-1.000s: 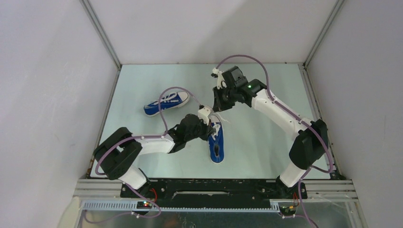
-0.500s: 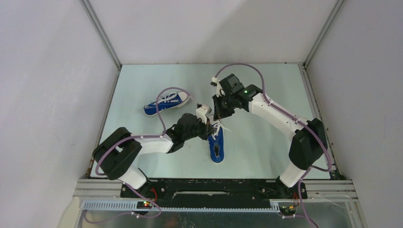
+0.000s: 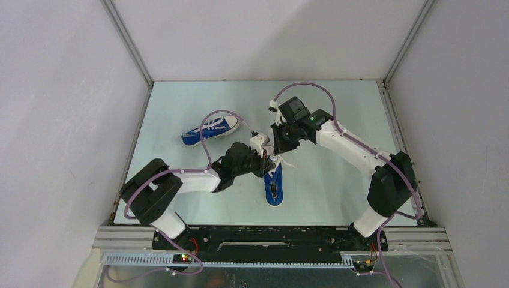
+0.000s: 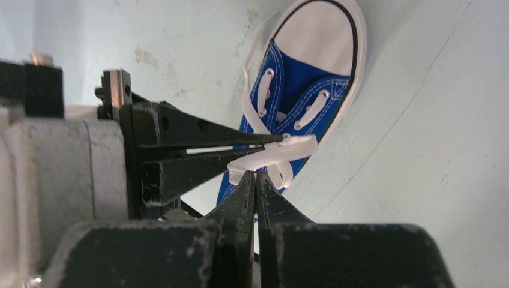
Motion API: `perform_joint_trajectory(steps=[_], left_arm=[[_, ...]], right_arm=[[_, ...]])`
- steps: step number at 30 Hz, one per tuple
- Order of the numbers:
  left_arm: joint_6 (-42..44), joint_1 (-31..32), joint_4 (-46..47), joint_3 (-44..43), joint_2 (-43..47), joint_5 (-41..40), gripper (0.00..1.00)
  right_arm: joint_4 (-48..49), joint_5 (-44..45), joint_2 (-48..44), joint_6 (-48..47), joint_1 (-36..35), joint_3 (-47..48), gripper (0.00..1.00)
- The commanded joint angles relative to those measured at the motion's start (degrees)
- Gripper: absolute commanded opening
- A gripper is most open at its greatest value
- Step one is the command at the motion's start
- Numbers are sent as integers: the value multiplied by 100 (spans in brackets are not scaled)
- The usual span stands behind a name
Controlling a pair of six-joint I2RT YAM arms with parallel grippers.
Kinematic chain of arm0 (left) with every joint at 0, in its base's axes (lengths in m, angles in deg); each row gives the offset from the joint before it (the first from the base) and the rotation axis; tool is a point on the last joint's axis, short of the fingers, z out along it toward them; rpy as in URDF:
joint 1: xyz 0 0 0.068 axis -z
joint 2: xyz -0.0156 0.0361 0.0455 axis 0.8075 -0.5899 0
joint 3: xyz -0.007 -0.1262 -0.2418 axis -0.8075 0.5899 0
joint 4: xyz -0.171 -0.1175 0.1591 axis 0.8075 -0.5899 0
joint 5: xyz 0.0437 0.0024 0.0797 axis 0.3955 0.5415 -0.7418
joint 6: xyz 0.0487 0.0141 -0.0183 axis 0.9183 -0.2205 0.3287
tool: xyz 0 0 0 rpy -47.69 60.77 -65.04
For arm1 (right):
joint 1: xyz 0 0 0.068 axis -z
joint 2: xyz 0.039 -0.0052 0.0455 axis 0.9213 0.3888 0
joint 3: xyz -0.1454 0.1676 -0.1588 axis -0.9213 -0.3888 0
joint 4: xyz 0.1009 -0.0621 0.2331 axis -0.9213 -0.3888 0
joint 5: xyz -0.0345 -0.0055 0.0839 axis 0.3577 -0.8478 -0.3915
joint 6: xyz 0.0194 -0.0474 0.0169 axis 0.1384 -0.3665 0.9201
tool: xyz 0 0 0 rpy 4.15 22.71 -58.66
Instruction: Tie the shoes
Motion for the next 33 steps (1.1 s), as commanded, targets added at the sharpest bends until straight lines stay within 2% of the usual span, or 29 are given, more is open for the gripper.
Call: perform_joint_trajectory(steps=[1,17,20,22,26,29,32,33], left_arm=[[45,-57,-31,-221,-42,130,0],[-21,-129,65,-146,-16,202,0],[-38,-144,79,-134,-22,216,0],[-47,-149,96,-117,-5,208,0],[-61,-160,174,-57,33,189,0],[-62,-159,213,-25,52,183,0],[-64,-165,235,-1,67,178,0],[-68,-170,237,2,65,175,0]], right_arm=[[-42,171,-386,-60,-111,-226,0],[180,496,-409,-108,-461,-649,0],[215,512,-477,-123,-507,-708,15],[223,526,-528,-128,-527,-752,19],[197,534,-595,-133,-530,-844,23],[224,637,-735,-150,-529,-943,32],[389,647,-994,-131,-404,-1089,36],[485,525,-1106,-130,-348,-1113,41]])
